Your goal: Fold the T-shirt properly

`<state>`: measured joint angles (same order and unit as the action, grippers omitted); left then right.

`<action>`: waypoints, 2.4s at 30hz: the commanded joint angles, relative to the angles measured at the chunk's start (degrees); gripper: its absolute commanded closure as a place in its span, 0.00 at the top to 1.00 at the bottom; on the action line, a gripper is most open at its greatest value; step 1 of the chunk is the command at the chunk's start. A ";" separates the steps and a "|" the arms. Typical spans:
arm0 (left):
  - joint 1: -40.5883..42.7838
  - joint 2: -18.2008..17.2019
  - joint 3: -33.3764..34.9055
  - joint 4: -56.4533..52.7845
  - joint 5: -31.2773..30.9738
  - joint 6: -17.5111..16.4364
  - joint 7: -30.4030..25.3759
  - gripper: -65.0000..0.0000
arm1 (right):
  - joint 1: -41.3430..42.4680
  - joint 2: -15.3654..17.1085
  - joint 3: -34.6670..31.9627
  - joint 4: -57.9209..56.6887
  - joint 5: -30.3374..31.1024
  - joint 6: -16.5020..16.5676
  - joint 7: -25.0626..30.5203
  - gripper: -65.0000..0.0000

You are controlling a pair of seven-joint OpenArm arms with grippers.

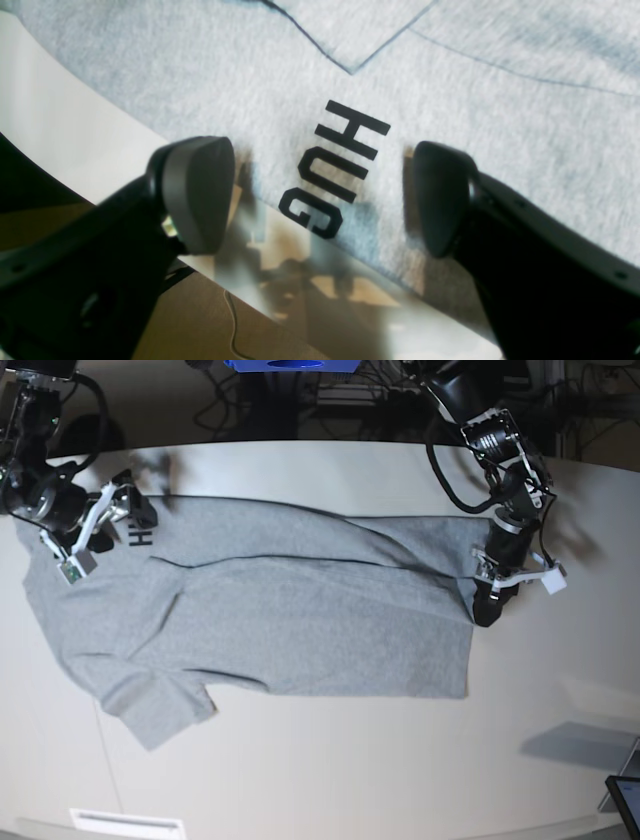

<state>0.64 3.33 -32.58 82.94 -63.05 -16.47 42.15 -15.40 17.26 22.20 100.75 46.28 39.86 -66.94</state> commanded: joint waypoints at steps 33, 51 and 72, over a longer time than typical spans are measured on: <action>0.10 -0.39 0.27 0.62 -1.79 -1.07 -6.41 0.50 | 0.23 0.90 0.09 1.10 1.06 0.14 0.78 0.79; 21.55 -0.12 6.34 21.72 -1.35 -0.89 -6.24 0.00 | 0.41 0.90 -6.24 1.18 1.06 0.14 2.89 0.79; 18.04 -4.61 9.06 12.40 10.34 -0.81 -6.24 0.00 | 1.38 0.81 -24.09 11.29 1.23 0.14 3.07 0.79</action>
<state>18.96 -0.80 -23.24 94.48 -52.03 -16.64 36.88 -14.92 17.74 -2.37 111.07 46.26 39.86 -65.25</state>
